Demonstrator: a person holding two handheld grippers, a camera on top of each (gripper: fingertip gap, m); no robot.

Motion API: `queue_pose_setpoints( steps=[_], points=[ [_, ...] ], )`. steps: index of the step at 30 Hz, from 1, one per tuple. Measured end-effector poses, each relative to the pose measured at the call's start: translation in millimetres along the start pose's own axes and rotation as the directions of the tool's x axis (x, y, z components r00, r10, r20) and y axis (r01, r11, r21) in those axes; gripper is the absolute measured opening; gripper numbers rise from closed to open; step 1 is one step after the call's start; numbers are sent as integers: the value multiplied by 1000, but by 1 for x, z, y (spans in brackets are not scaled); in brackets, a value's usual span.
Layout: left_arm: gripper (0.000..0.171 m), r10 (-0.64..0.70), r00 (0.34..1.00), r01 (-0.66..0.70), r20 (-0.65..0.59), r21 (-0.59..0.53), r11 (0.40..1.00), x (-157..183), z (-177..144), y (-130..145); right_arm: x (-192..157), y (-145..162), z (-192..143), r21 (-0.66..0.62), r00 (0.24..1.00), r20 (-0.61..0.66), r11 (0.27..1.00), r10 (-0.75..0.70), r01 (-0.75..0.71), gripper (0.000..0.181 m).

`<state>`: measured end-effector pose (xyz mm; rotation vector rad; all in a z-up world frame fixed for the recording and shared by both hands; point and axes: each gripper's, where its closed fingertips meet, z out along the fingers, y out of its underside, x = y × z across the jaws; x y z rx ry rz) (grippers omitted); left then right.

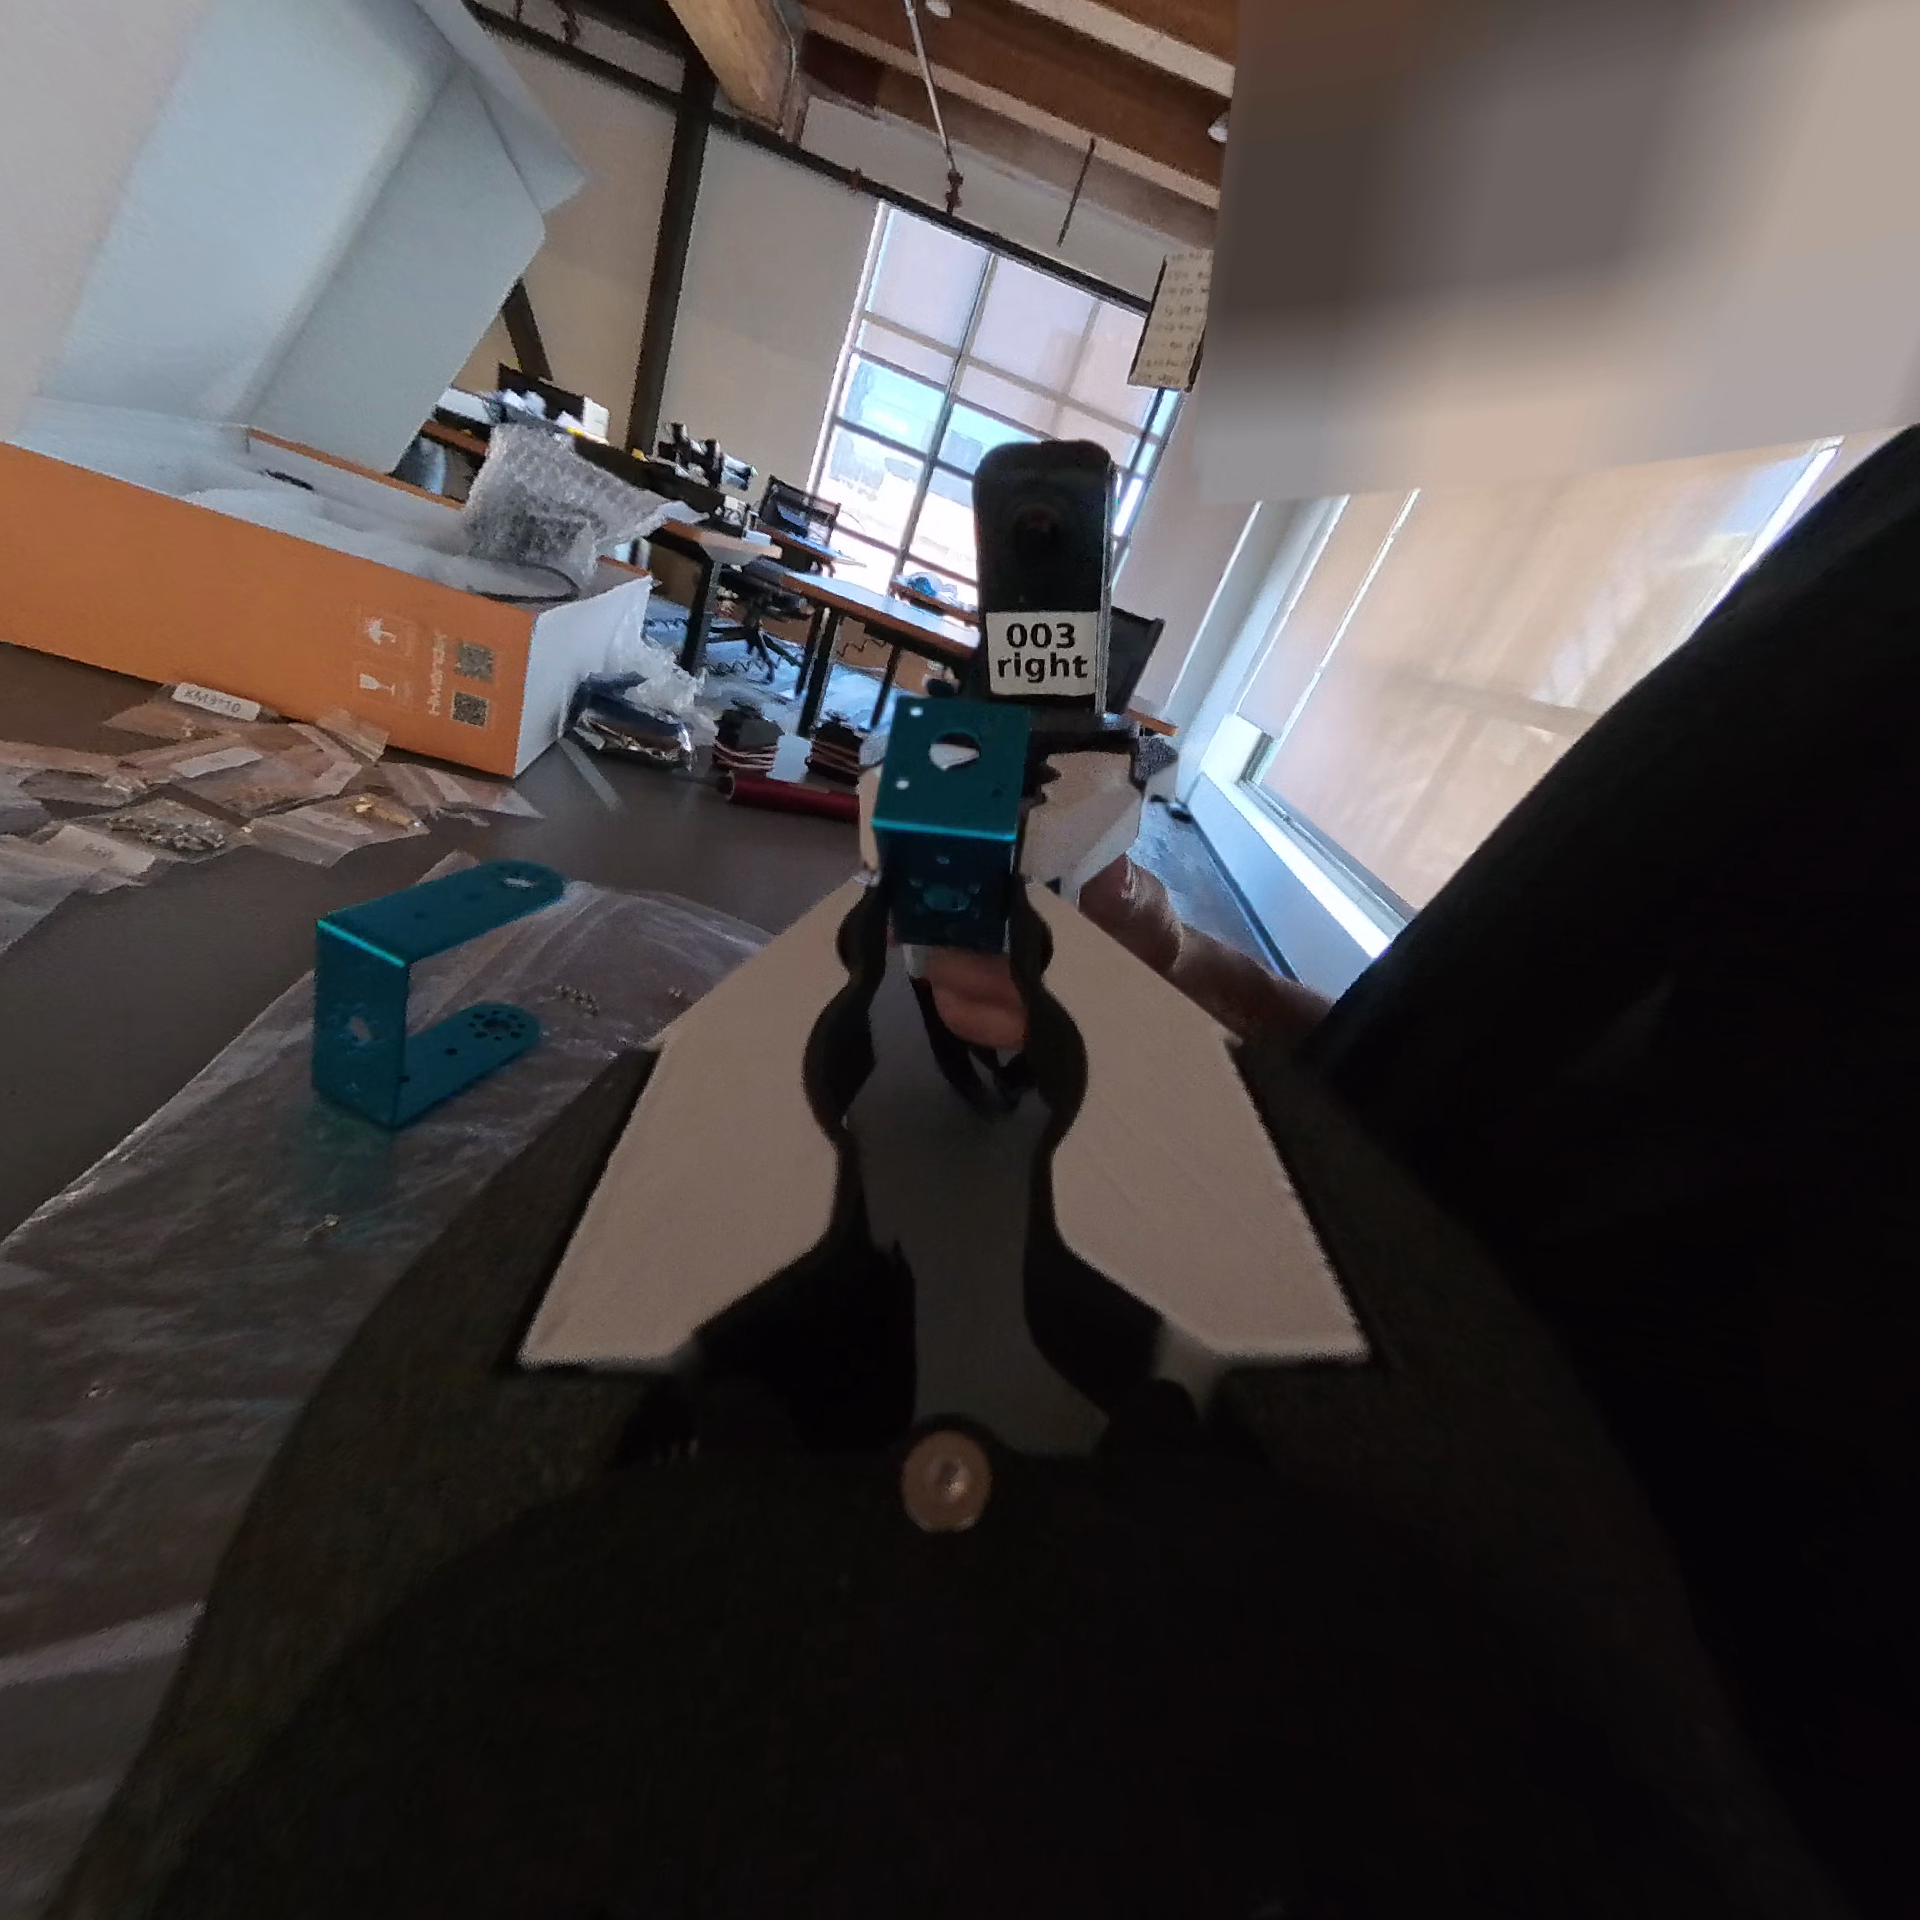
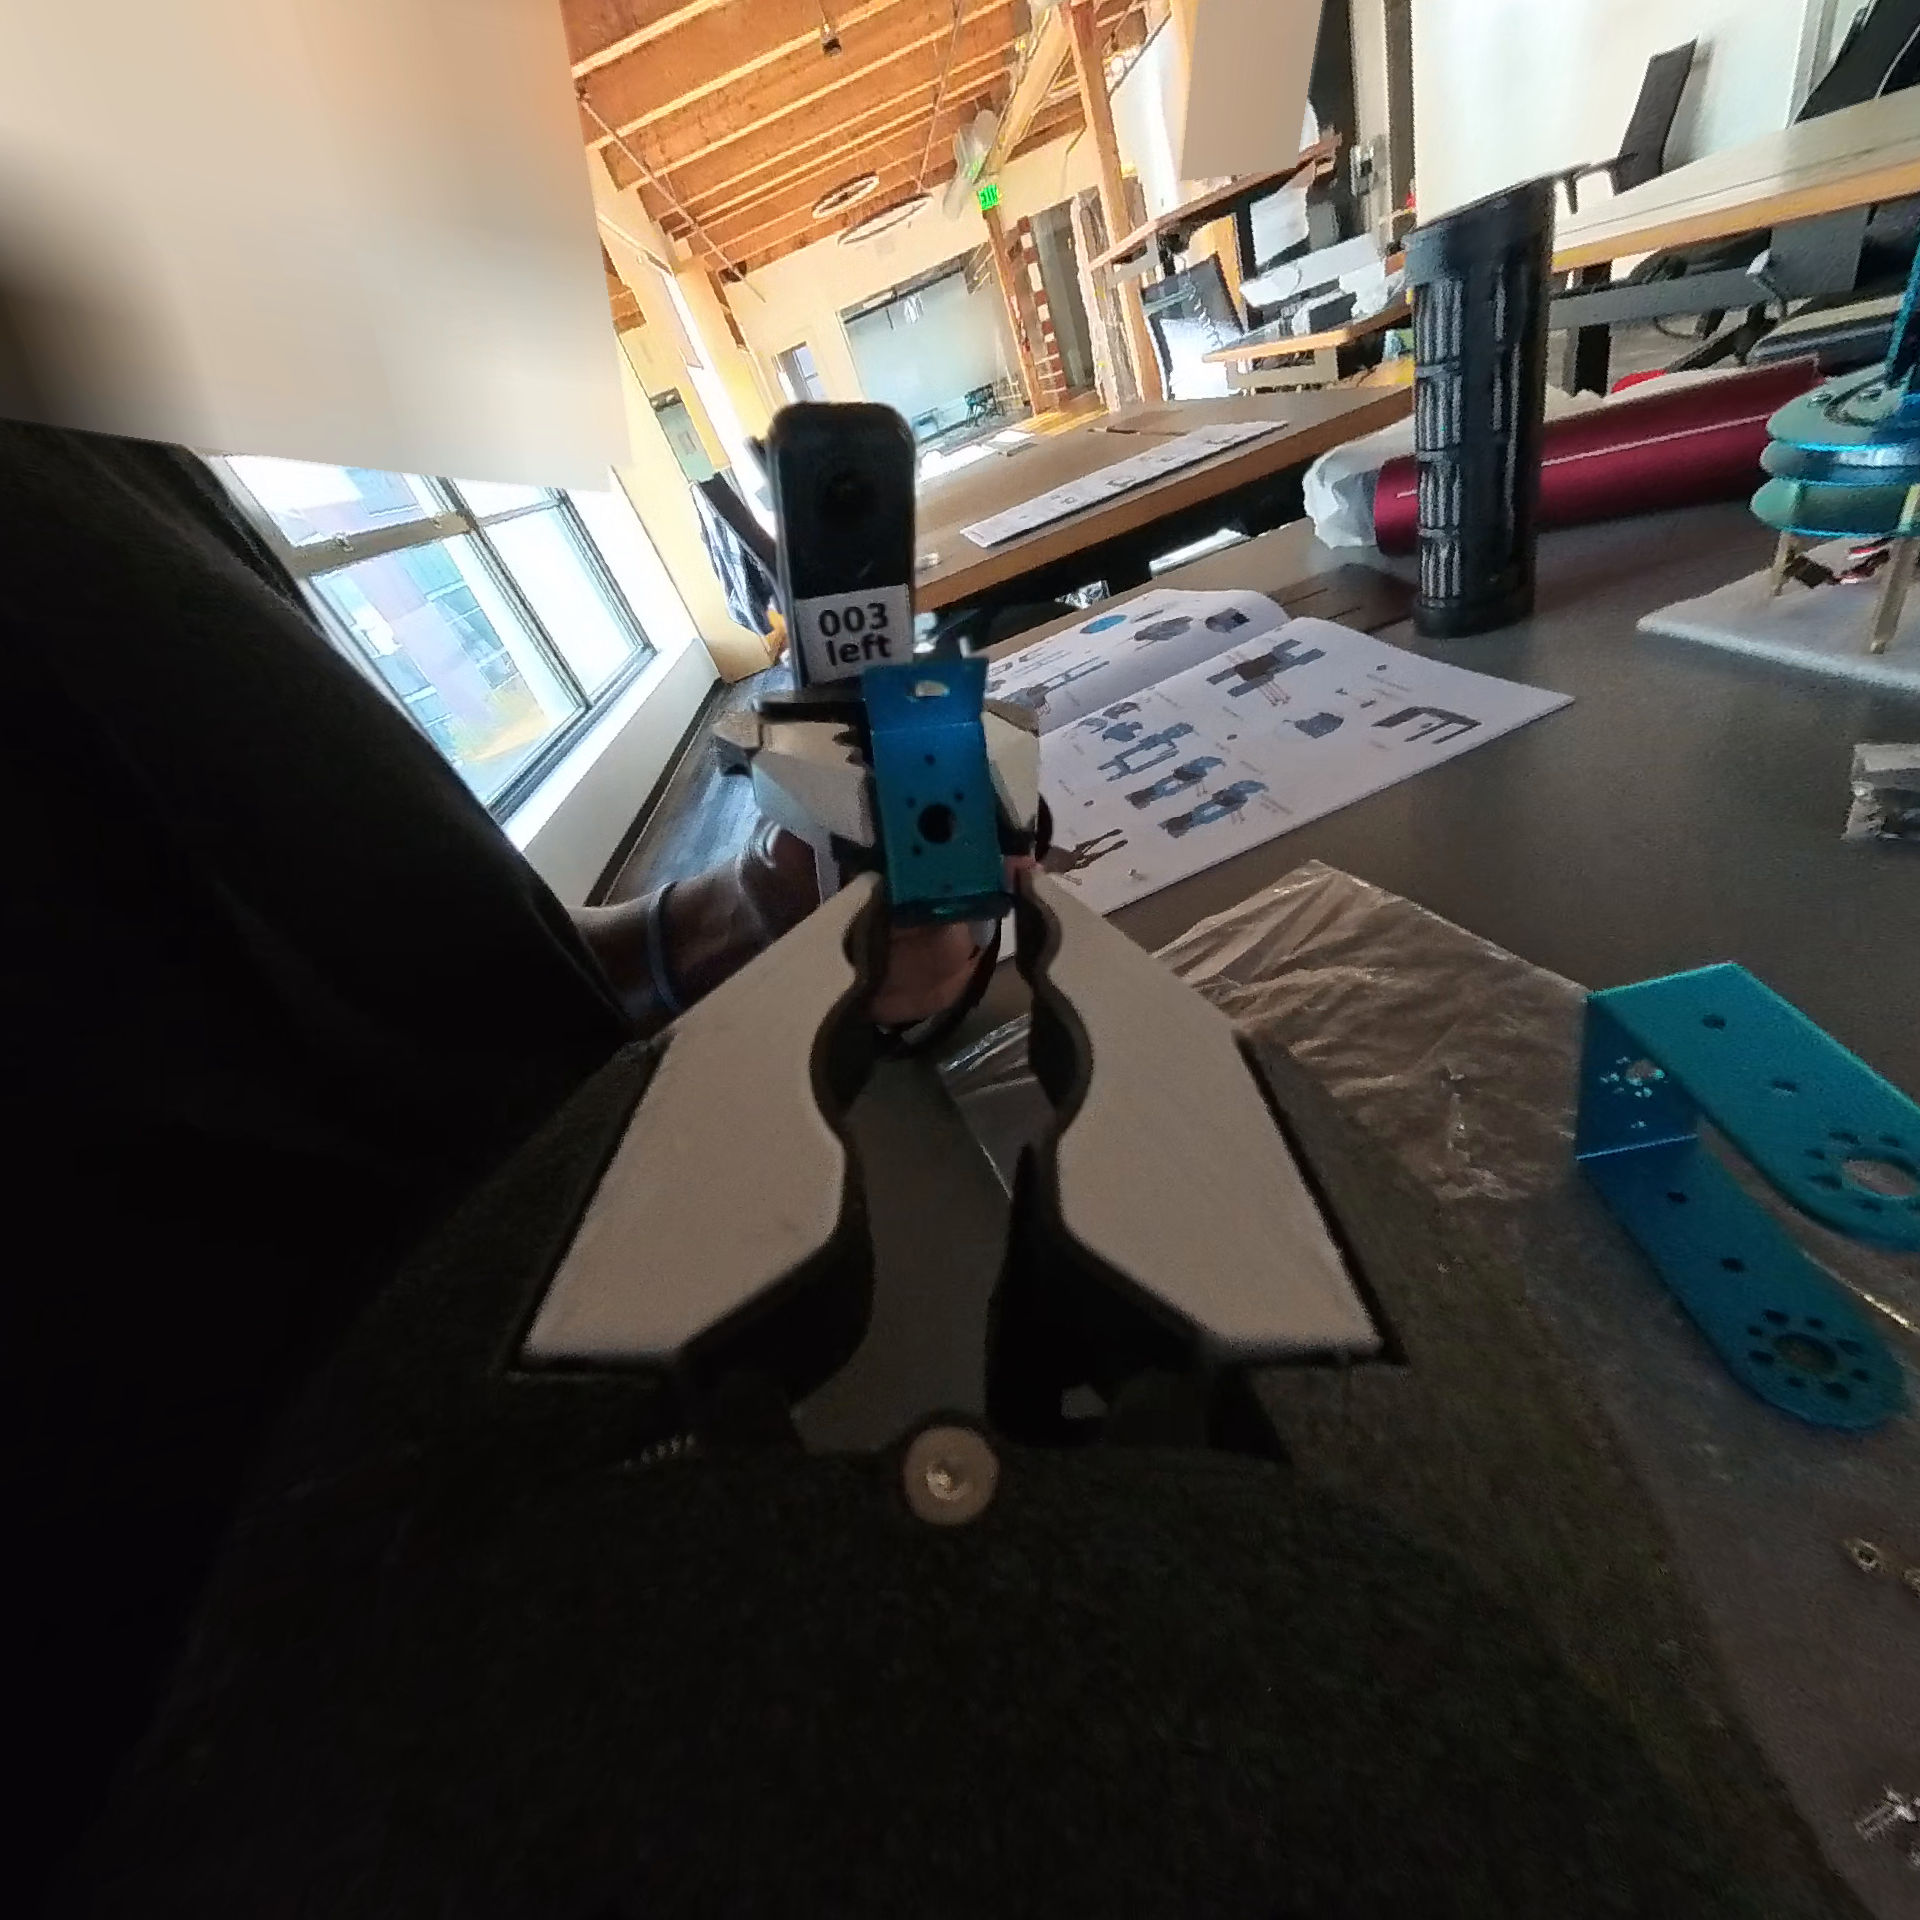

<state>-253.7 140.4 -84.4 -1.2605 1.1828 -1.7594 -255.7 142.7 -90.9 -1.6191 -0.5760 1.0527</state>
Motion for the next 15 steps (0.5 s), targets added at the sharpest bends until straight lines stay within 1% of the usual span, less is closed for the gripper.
queue_pose_setpoints(
  steps=[2, 4, 5, 6, 8, 10, 11, 15],
  points=[
    [22, 18, 1000, -18, 24, -11, 1000, 0, -1, 1, 2, 5, 2, -42, 1000, 6, 999, 28, -28, 23],
    [22, 37, 997, -33, 62, -63, 997, -4, -3, 8, 5, 11, 3, -87, 1000, -6, 996, 14, -14, 22],
    [23, 55, 994, -46, 91, -104, 994, -7, -6, 13, 9, 18, 3, -142, 1000, -21, 990, -7, 3, 22],
    [27, 82, 987, -62, 135, -153, 986, -13, -10, 18, 17, 28, 2, -220, 998, -51, 975, -45, 33, 23],
    [42, 151, 962, -88, 227, -266, 960, -28, -23, 29, 37, 44, -4, -360, 983, -113, 928, -146, 97, 23],
    [43, 215, 935, -101, 281, -370, 924, -38, -37, 40, 56, 64, -7, -506, 968, -126, 853, -215, 124, 22],
    [43, 242, 924, -106, 296, -410, 906, -42, -43, 45, 64, 71, -7, -554, 962, -132, 822, -241, 130, 22],
    [43, 292, 892, -91, 344, -498, 862, -47, -66, 57, 74, 91, -4, -680, 961, -75, 719, -267, 147, 23]
  ],
)
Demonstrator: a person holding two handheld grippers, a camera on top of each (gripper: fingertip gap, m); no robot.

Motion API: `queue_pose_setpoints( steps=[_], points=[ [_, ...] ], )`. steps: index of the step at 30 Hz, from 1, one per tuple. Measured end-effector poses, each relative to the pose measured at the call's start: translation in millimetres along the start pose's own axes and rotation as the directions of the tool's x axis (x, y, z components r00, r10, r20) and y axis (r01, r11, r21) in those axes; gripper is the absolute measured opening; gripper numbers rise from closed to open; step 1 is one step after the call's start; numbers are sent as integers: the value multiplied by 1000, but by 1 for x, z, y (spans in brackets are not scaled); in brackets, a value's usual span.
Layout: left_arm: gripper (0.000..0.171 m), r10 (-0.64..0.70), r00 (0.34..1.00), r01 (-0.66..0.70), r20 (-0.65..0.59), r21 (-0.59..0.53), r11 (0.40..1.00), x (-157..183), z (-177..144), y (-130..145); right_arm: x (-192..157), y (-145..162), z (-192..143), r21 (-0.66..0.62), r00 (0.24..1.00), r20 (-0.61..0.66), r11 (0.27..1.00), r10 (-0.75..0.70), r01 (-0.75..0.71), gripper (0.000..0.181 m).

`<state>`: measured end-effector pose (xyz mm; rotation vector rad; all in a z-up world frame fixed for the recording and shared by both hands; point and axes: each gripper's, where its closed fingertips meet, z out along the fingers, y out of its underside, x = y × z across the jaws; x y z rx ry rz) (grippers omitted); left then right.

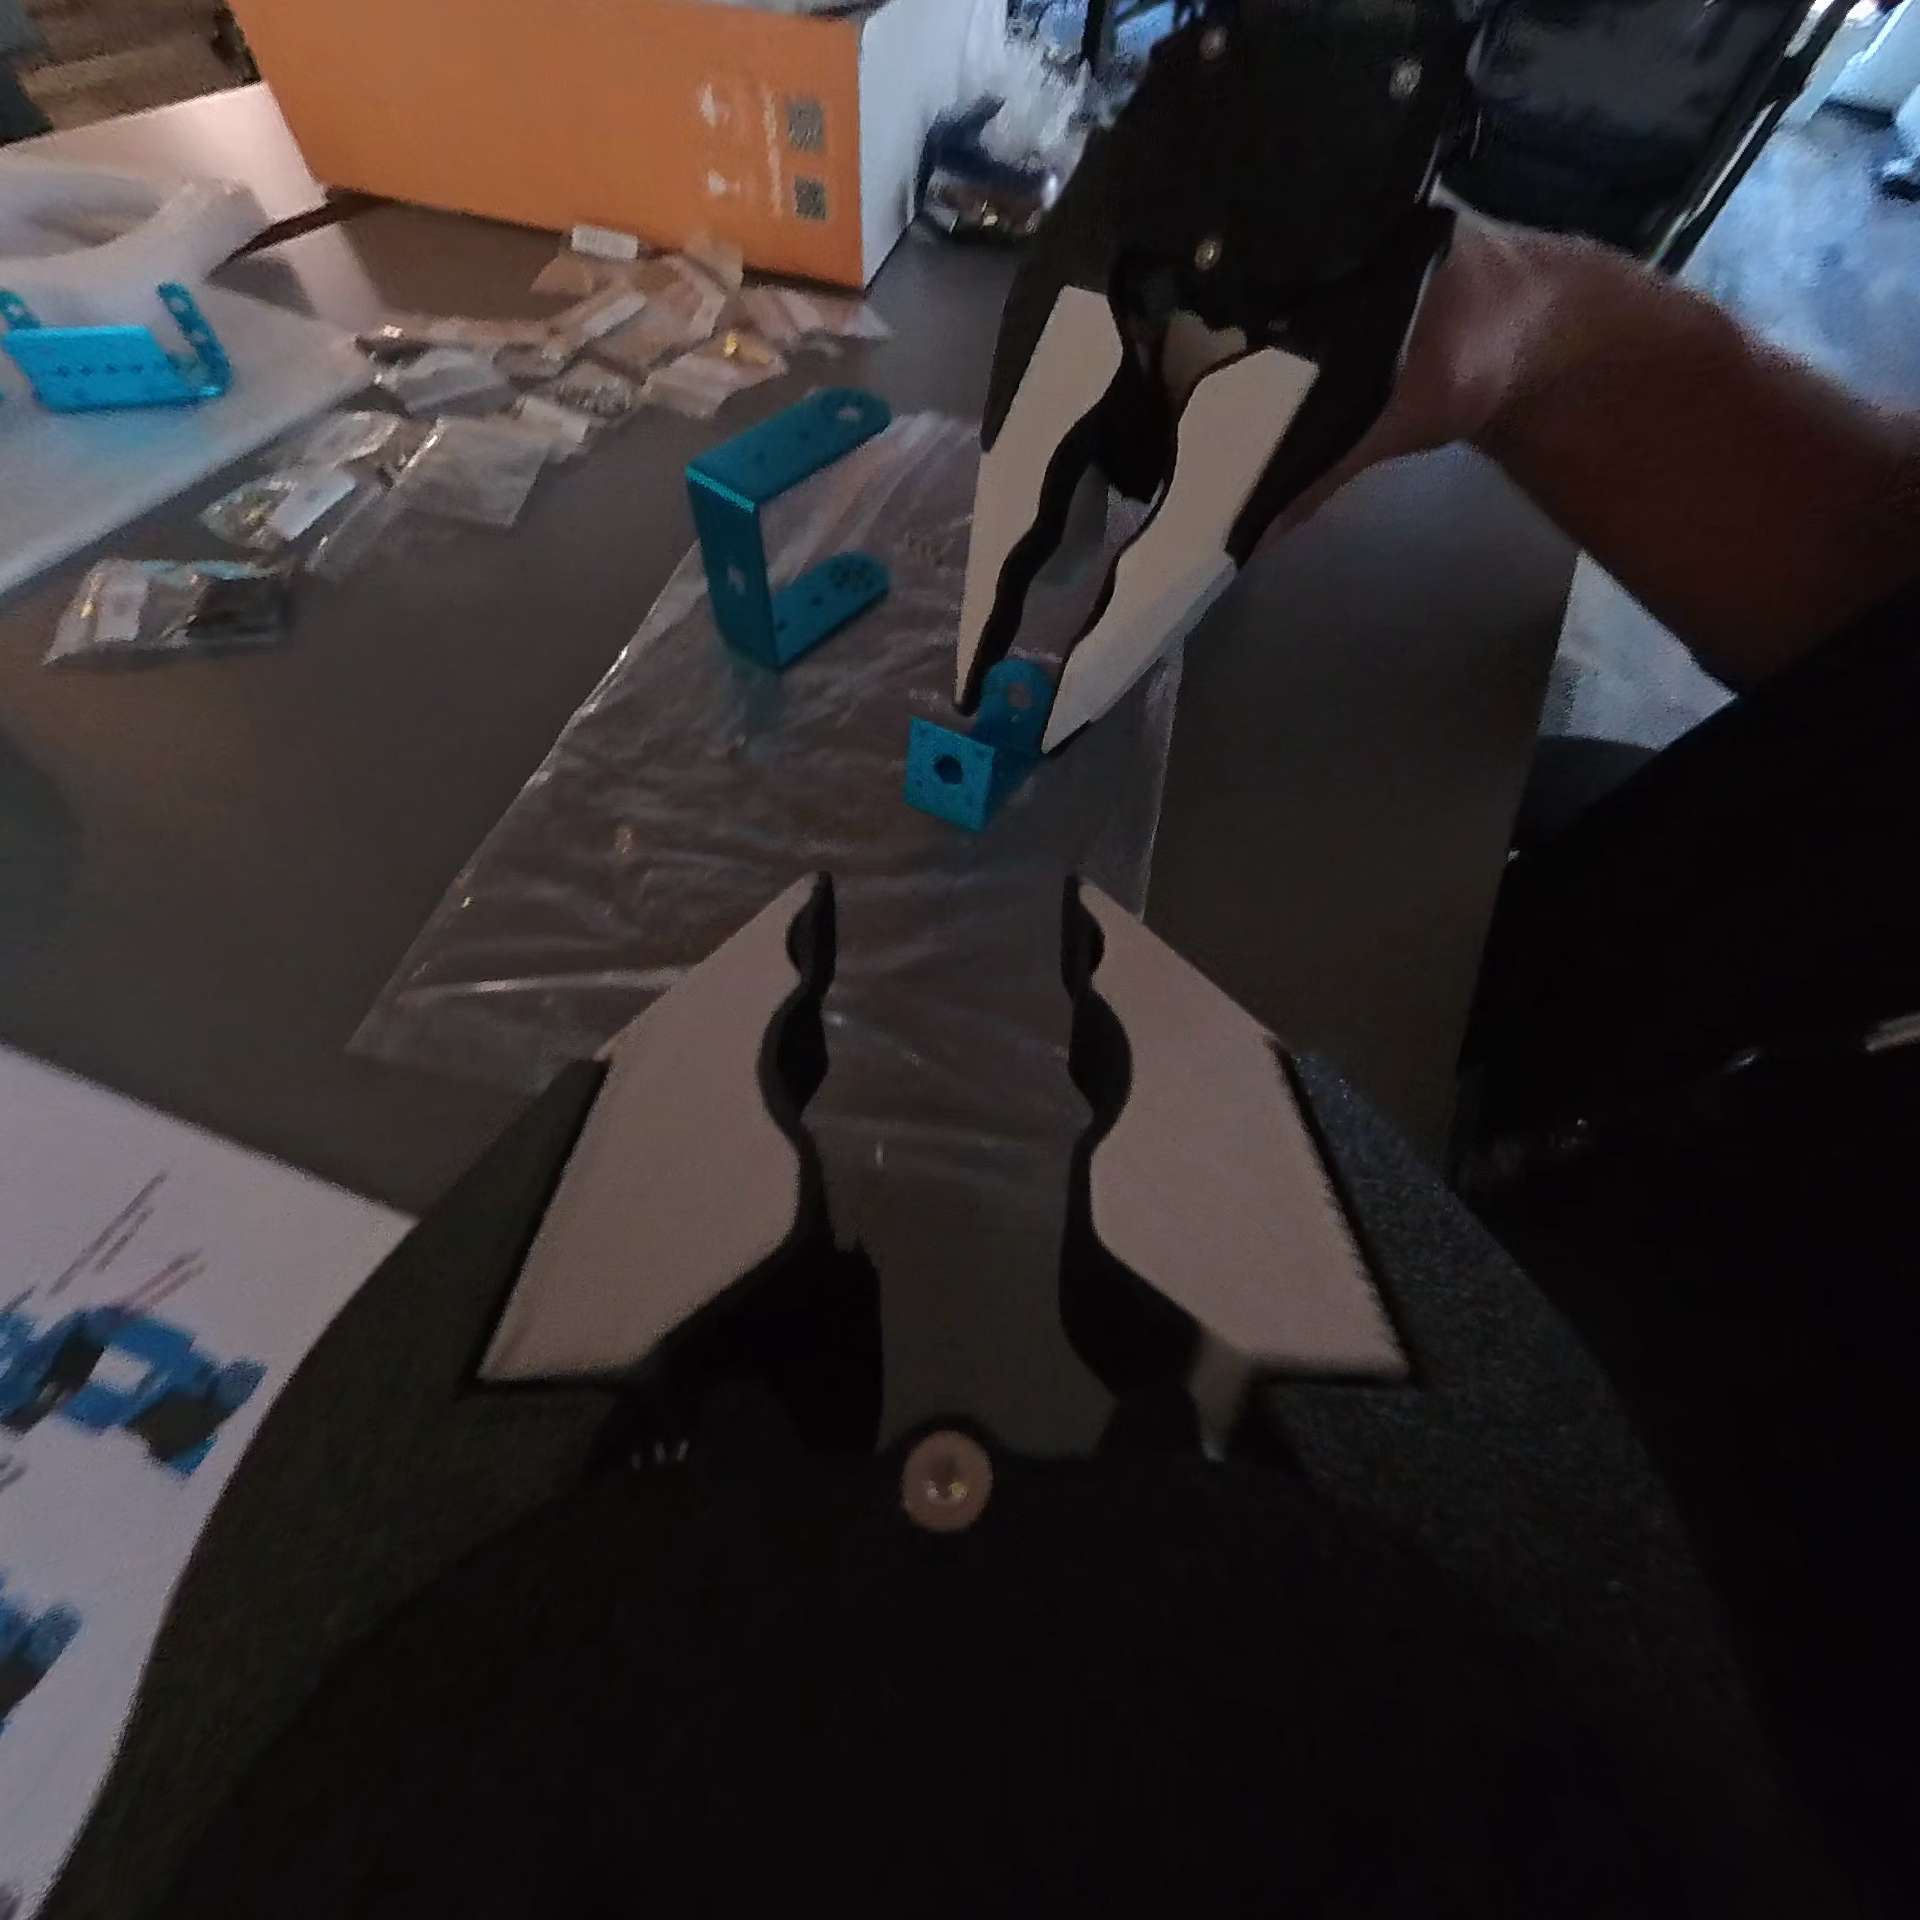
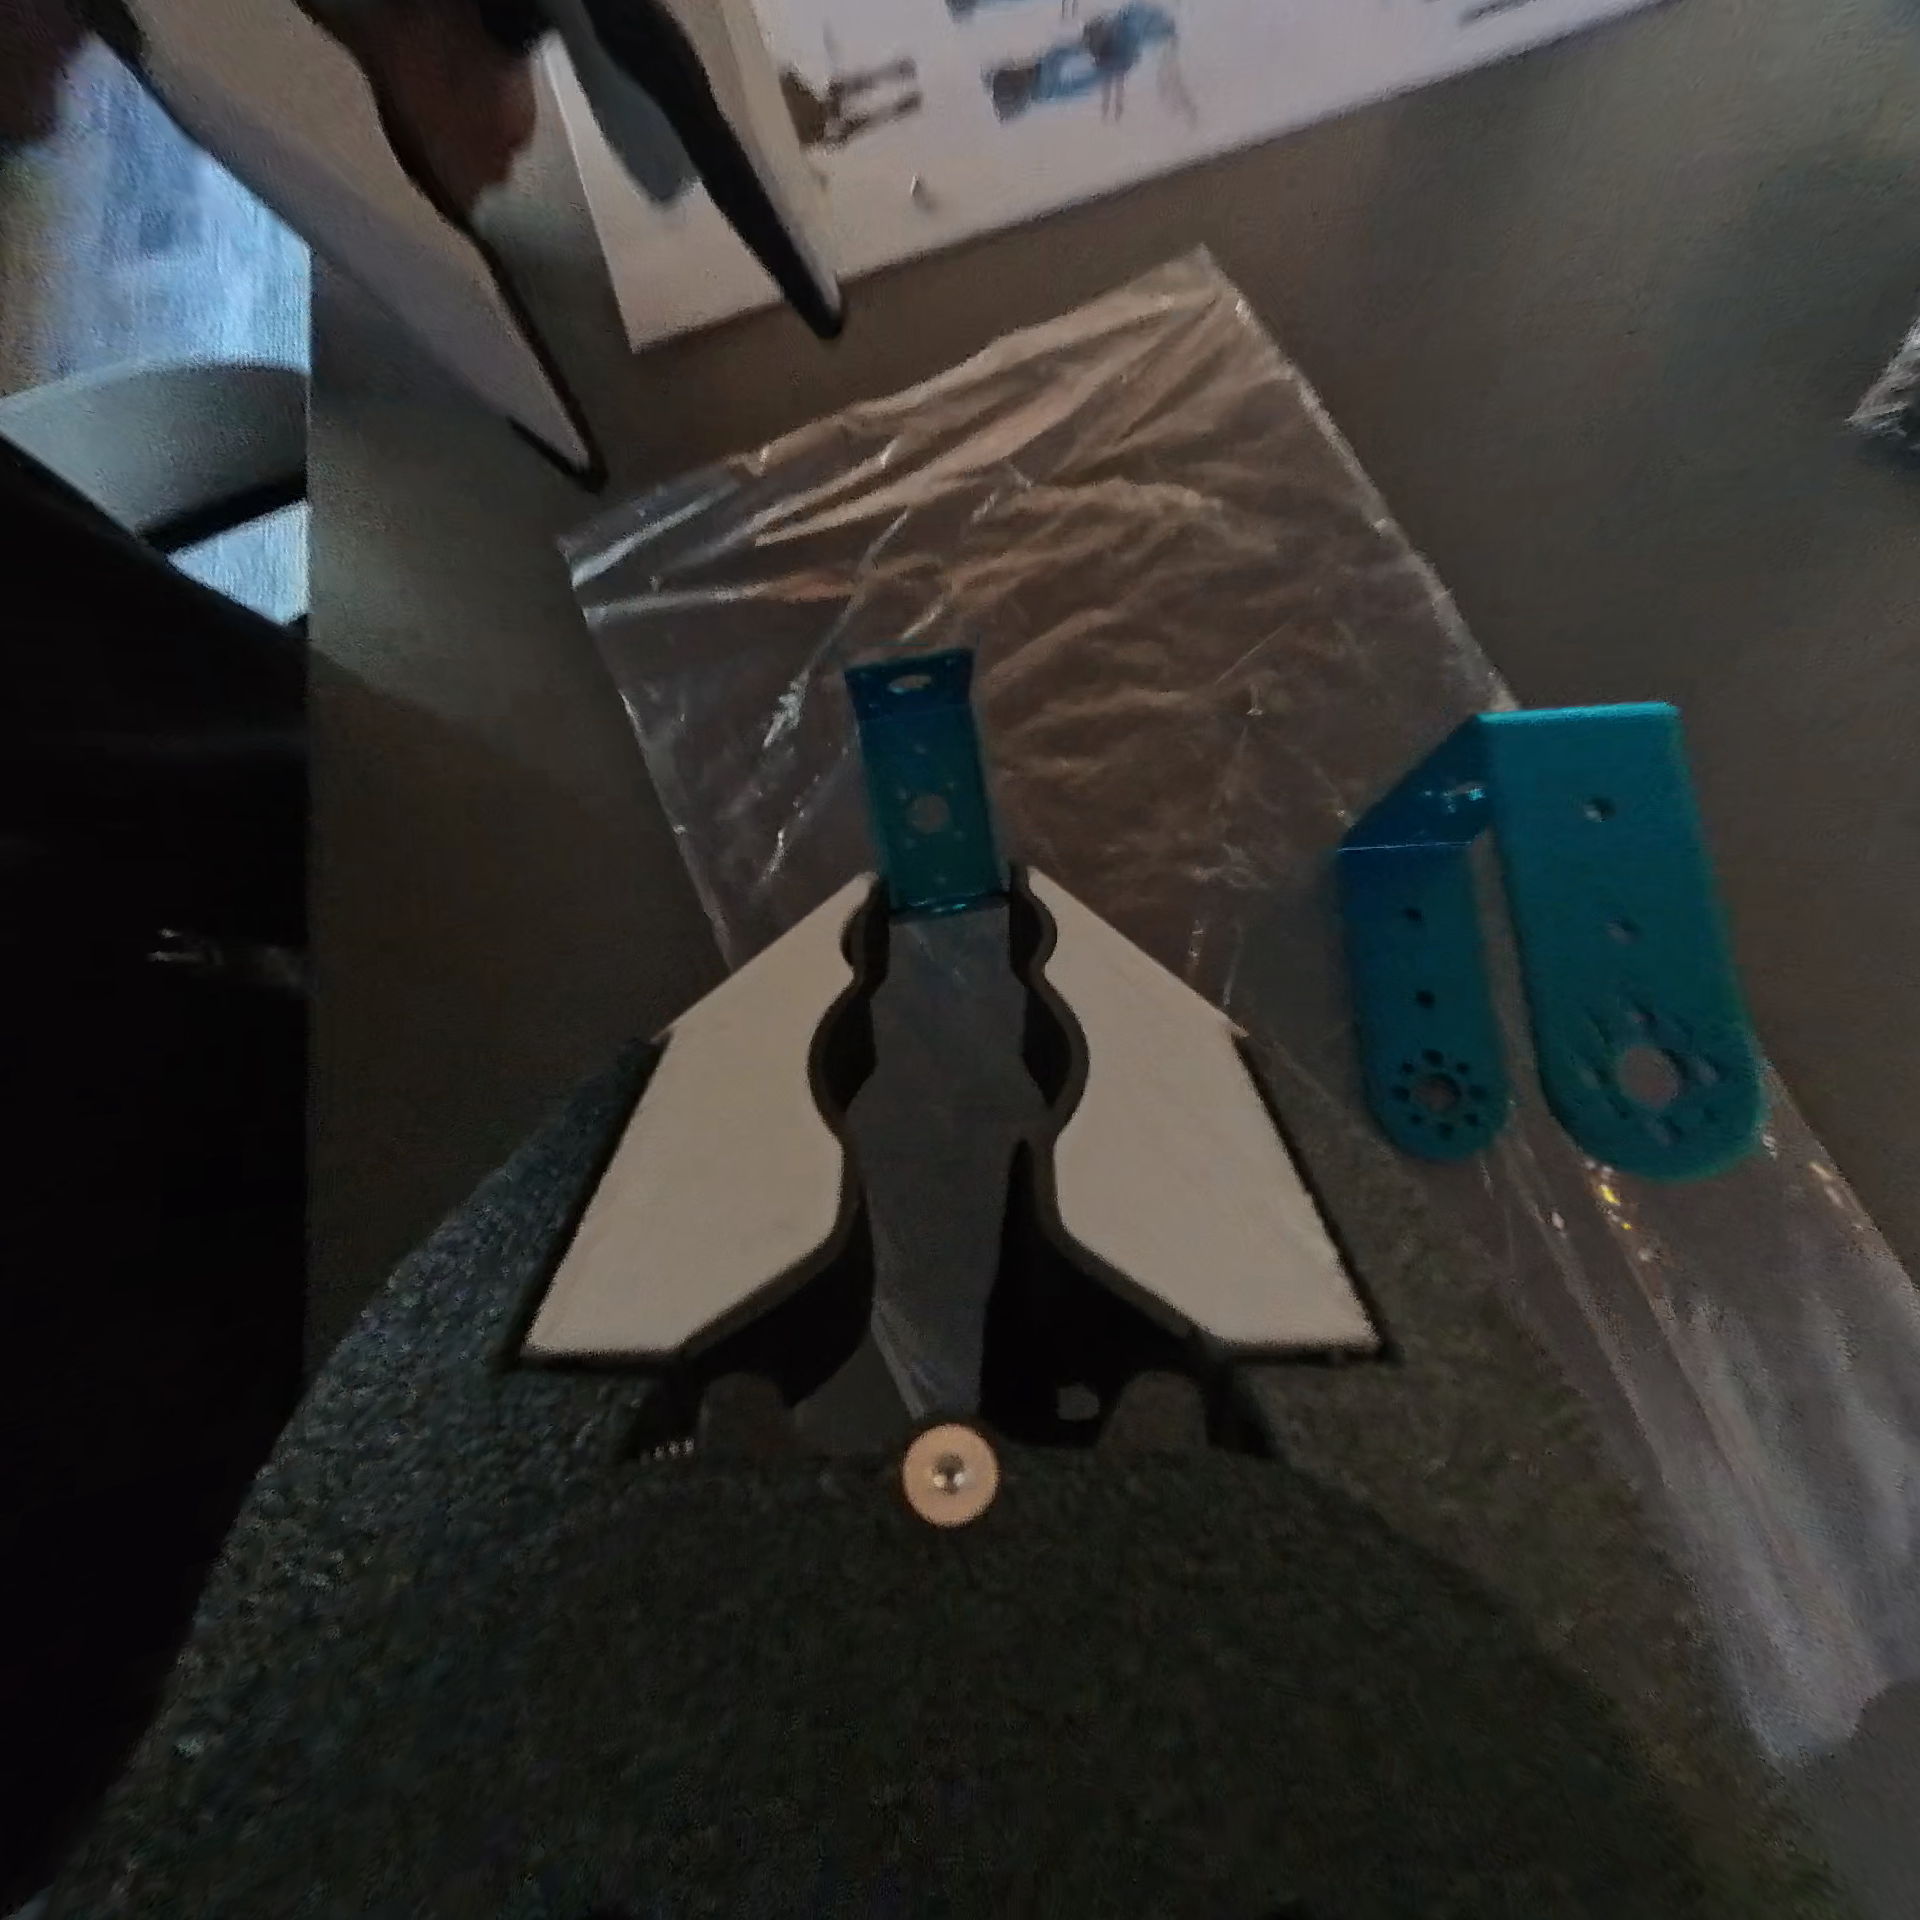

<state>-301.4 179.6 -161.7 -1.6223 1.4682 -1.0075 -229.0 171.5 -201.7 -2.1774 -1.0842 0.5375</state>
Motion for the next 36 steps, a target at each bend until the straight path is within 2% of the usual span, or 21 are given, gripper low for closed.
queue_pose_setpoints(
  steps=[2, 5, 6, 8, 10, 12, 13, 15, 17, 18, 20, 22, 25, 26, 28, 29, 32, 36],
  points=[
    [42, 4, 999, -3, 41, -21, 1000, -5, -9, 6, 1, 8, 6, -67, 1000, 5, 998, -17, 17, 23],
    [42, -12, 997, 13, 74, -9, 1000, -8, -18, 7, 2, 6, 6, -52, 1000, -3, 998, -23, 22, 23],
    [42, -22, 997, 22, 68, 5, 1000, -7, -19, 6, 4, 5, 3, -40, 1000, -20, 999, -7, 6, 31],
    [42, -36, 998, 34, 43, 27, 999, -1, -19, 1, -1, -2, -16, 31, 999, -10, 999, 42, -41, 42],
    [42, -38, 999, 37, 17, 37, 999, 4, -17, -2, 10, 5, -53, 102, 990, -94, 990, 110, -100, 41],
    [42, -34, 999, 34, 1, 32, 999, 6, -15, -2, 38, 44, -104, 136, 939, -269, 973, 216, -185, 46],
    [42, -28, 1000, 28, -3, 26, 999, 5, -13, -2, 59, 77, -134, 137, 874, -397, 960, 280, -245, 48],
    [42, -11, 1000, 12, -14, 20, 1000, 4, -10, -6, 89, 161, -198, 129, 686, -614, 907, 390, -400, 58],
    [42, 20, 999, -19, -41, 29, 999, 6, -4, -20, 97, 222, -243, 196, 547, -687, 847, 479, -495, 59],
    [42, 42, 997, -39, -59, 40, 998, 8, 1, -30, 99, 240, -255, 231, 513, -687, 824, 515, -517, 59],
    [42, 91, 988, -82, -128, 72, 994, 19, 16, -59, 104, 250, -273, 307, 492, -683, 823, 541, -479, 54],
    [43, 156, 965, -139, -212, 94, 986, 36, 39, -91, 111, 255, -281, 334, 490, -677, 823, 549, -460, 54],
    [42, 277, 913, -268, -300, 71, 961, 63, 86, -129, 115, 271, -273, 243, 534, -673, 835, 511, -494, 52],
    [42, 321, 893, -318, -315, 62, 946, 71, 105, -139, 117, 280, -270, 195, 539, -684, 836, 491, -514, 48],
    [42, 394, 863, -412, -315, 13, 911, 81, 148, -152, 115, 279, -268, 186, 570, -646, 829, 508, -528, 26],
    [44, 439, 844, -465, -309, -13, 885, 86, 170, -157, 114, 278, -266, 185, 585, -620, 822, 522, -538, 23],
    [48, 603, 755, -636, -258, -62, 769, 94, 237, -165, 113, 276, -264, 159, 613, -598, 826, 517, -541, 21],
    [57, 811, 570, -821, -128, -128, 557, 93, 317, -162, 99, 243, -269, 259, 687, -478, 835, 547, -485, 18]
  ],
)
